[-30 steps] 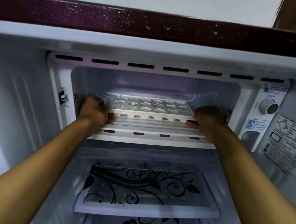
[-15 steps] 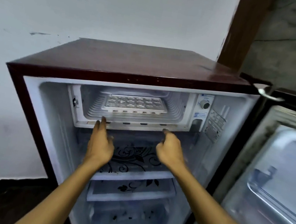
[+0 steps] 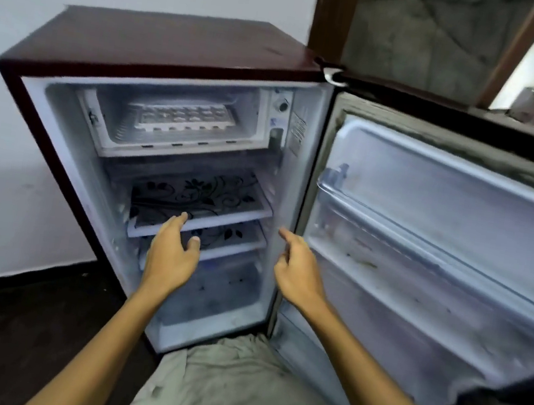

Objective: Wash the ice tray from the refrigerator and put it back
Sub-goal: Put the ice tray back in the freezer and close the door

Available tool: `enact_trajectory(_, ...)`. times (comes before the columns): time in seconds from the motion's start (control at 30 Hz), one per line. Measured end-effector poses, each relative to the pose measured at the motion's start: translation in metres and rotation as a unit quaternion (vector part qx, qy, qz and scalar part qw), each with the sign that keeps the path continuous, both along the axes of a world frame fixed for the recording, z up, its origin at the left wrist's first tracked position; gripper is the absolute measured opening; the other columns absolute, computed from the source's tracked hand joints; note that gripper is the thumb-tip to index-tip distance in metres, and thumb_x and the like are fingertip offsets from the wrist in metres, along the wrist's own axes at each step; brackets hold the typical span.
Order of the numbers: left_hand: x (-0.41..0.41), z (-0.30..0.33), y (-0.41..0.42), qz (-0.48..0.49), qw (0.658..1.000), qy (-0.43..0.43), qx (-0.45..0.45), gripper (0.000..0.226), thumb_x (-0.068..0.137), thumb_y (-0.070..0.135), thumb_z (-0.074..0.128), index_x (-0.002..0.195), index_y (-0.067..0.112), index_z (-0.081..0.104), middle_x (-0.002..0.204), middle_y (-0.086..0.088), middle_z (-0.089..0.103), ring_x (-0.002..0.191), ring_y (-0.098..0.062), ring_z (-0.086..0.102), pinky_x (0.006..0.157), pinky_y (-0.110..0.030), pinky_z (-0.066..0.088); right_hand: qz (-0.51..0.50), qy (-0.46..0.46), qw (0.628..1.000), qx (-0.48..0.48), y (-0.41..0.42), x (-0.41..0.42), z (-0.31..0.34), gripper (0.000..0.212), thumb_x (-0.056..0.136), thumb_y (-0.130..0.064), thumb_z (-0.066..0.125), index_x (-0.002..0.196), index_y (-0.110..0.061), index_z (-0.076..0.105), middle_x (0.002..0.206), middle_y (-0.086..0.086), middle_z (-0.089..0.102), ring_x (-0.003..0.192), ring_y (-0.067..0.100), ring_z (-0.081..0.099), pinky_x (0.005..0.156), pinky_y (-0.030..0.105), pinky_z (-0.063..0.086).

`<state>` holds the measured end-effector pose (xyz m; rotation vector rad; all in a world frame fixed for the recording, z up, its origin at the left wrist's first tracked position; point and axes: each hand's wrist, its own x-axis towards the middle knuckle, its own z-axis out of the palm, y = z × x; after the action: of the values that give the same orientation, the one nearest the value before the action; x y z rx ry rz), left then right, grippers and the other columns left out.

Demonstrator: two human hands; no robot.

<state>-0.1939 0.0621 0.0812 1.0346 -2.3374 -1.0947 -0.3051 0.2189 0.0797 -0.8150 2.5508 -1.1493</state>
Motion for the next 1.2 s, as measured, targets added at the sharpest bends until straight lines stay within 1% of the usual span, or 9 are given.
enact_trajectory(0.1, -0.002, -0.003, 0.035, -0.029, 0.999, 0.001, 0.014, 0.052, 0.096, 0.015, 0.049, 0.145, 0.006, 0.032, 0.147, -0.017, 0.039, 0.134, -0.033, 0.038, 0.109, -0.046, 0.034, -0.037, 0.004, 0.999, -0.007, 0.045, 0.009, -0.008, 0.050, 0.093, -0.002, 0.037, 0.141, -0.015, 0.040, 0.142, 0.006, 0.044, 0.127, 0.024, 0.045, 0.103, 0.032, 0.037)
enact_trajectory(0.23, -0.015, -0.004, 0.080, -0.077, 0.996, 0.014, 0.037, 0.051, 0.096, 0.014, 0.051, 0.144, 0.006, 0.034, 0.150, -0.012, 0.035, 0.137, -0.028, 0.034, 0.111, -0.041, 0.031, -0.093, 0.003, 0.996, 0.003, 0.115, 0.016, -0.023, 0.046, 0.097, -0.006, 0.038, 0.141, -0.018, 0.040, 0.146, 0.002, 0.041, 0.127, 0.021, 0.045, 0.100, 0.028, 0.037)
enact_trajectory(0.37, -0.035, -0.006, 0.124, -0.129, 0.990, 0.003, 0.051, 0.052, 0.096, 0.016, 0.051, 0.145, 0.009, 0.033, 0.151, -0.010, 0.034, 0.138, -0.029, 0.033, 0.112, -0.044, 0.031, -0.169, -0.014, 0.985, 0.018, 0.185, 0.012, -0.033, 0.045, 0.097, -0.005, 0.039, 0.140, -0.018, 0.042, 0.147, 0.002, 0.039, 0.130, 0.022, 0.043, 0.102, 0.028, 0.036)
enact_trajectory(0.6, -0.077, 0.005, 0.208, -0.193, 0.979, 0.025, 0.052, 0.051, 0.095, 0.015, 0.052, 0.143, 0.010, 0.036, 0.149, -0.010, 0.038, 0.135, -0.028, 0.037, 0.109, -0.044, 0.034, -0.274, 0.032, 0.961, -0.029, 0.277, -0.006, -0.017, 0.044, 0.096, -0.003, 0.039, 0.137, -0.018, 0.046, 0.140, 0.001, 0.044, 0.127, 0.018, 0.043, 0.094, 0.012, 0.026)
enact_trajectory(0.7, -0.092, 0.013, 0.240, -0.219, 0.973, 0.043, 0.055, 0.048, 0.094, 0.012, 0.052, 0.140, 0.011, 0.040, 0.147, -0.010, 0.040, 0.134, -0.029, 0.039, 0.108, -0.043, 0.035, -0.309, 0.104, 0.944, -0.053, 0.299, -0.016, -0.004, 0.043, 0.094, -0.001, 0.042, 0.131, -0.019, 0.051, 0.131, -0.002, 0.048, 0.118, 0.018, 0.049, 0.089, 0.014, 0.031)
enact_trajectory(0.83, -0.106, 0.017, 0.275, -0.227, 0.971, 0.046, 0.054, 0.048, 0.094, 0.013, 0.052, 0.141, 0.012, 0.040, 0.147, -0.009, 0.040, 0.133, -0.028, 0.040, 0.107, -0.041, 0.036, -0.339, 0.187, 0.920, -0.069, 0.316, -0.031, 0.007, 0.039, 0.092, -0.003, 0.045, 0.125, -0.019, 0.055, 0.117, -0.001, 0.055, 0.112, 0.017, 0.050, 0.094, 0.024, 0.039)
enact_trajectory(0.93, -0.110, 0.018, 0.291, -0.221, 0.973, 0.043, 0.053, 0.051, 0.095, 0.014, 0.052, 0.143, 0.011, 0.036, 0.149, -0.009, 0.038, 0.135, -0.028, 0.038, 0.109, -0.045, 0.034, -0.332, 0.233, 0.912, -0.065, 0.320, -0.036, 0.010, 0.045, 0.089, -0.004, 0.048, 0.130, -0.023, 0.053, 0.105, -0.002, 0.051, 0.092, 0.016, 0.053, 0.075, 0.031, 0.049)
enact_trajectory(1.1, -0.108, 0.022, 0.309, -0.198, 0.978, 0.046, 0.043, 0.051, 0.095, 0.014, 0.052, 0.143, 0.012, 0.036, 0.149, -0.008, 0.038, 0.134, -0.027, 0.039, 0.109, -0.044, 0.034, -0.304, 0.267, 0.914, 0.042, 0.324, -0.046, 0.011, 0.052, 0.083, -0.006, 0.060, 0.131, -0.024, 0.054, 0.108, 0.005, 0.043, 0.089, 0.022, 0.053, 0.063, 0.036, 0.054)
enact_trajectory(1.2, -0.103, 0.024, 0.318, -0.185, 0.980, 0.053, 0.042, 0.051, 0.095, 0.014, 0.051, 0.143, 0.013, 0.036, 0.149, -0.007, 0.038, 0.135, -0.027, 0.038, 0.110, -0.044, 0.034, -0.299, 0.272, 0.914, 0.040, 0.326, -0.049, 0.013, 0.046, 0.080, -0.003, 0.061, 0.122, -0.021, 0.059, 0.110, 0.008, 0.043, 0.090, 0.024, 0.053, 0.062, 0.039, 0.055)
